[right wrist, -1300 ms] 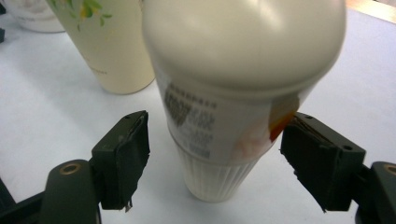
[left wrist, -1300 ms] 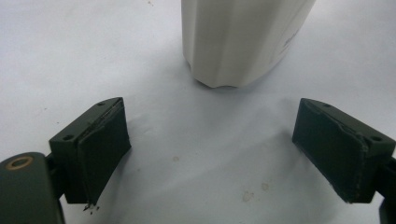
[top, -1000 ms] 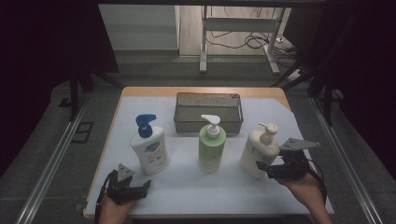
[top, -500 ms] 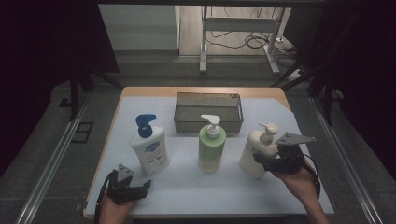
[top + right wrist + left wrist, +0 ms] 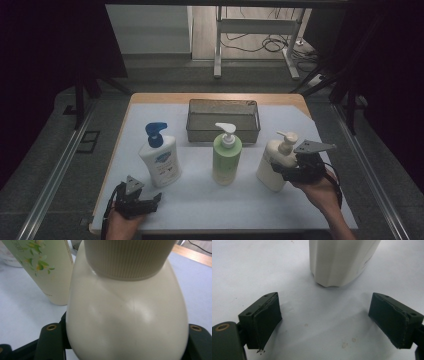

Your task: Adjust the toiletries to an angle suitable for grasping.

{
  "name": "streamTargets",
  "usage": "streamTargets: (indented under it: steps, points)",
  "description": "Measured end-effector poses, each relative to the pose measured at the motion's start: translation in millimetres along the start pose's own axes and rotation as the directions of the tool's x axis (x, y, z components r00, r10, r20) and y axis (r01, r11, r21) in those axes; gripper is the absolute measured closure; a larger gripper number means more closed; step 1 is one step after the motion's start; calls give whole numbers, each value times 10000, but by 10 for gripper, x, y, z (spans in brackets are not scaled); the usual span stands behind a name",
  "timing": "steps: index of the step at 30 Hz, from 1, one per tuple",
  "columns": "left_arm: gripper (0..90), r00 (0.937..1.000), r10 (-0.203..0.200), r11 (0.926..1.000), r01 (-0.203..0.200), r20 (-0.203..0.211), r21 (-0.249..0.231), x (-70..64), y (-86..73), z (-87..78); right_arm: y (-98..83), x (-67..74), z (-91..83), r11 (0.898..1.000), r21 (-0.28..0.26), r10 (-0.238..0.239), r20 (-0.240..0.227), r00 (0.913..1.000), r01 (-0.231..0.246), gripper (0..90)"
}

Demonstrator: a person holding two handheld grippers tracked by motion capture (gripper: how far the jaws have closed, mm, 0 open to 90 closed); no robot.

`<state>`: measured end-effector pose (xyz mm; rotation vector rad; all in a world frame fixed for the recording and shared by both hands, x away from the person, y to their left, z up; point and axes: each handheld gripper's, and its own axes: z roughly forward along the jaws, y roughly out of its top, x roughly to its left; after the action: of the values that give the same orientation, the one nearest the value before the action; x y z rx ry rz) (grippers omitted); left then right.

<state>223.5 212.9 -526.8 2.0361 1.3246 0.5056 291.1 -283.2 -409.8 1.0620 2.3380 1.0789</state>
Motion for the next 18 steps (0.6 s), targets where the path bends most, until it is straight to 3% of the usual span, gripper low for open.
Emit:
streamTargets:
  steps: [18]
  points:
    - [103, 10000, 36, 10000, -36, 3, 2, 3, 2, 0, 107, -38, -89, 9994, 298, 175, -94, 9998, -172, 357]
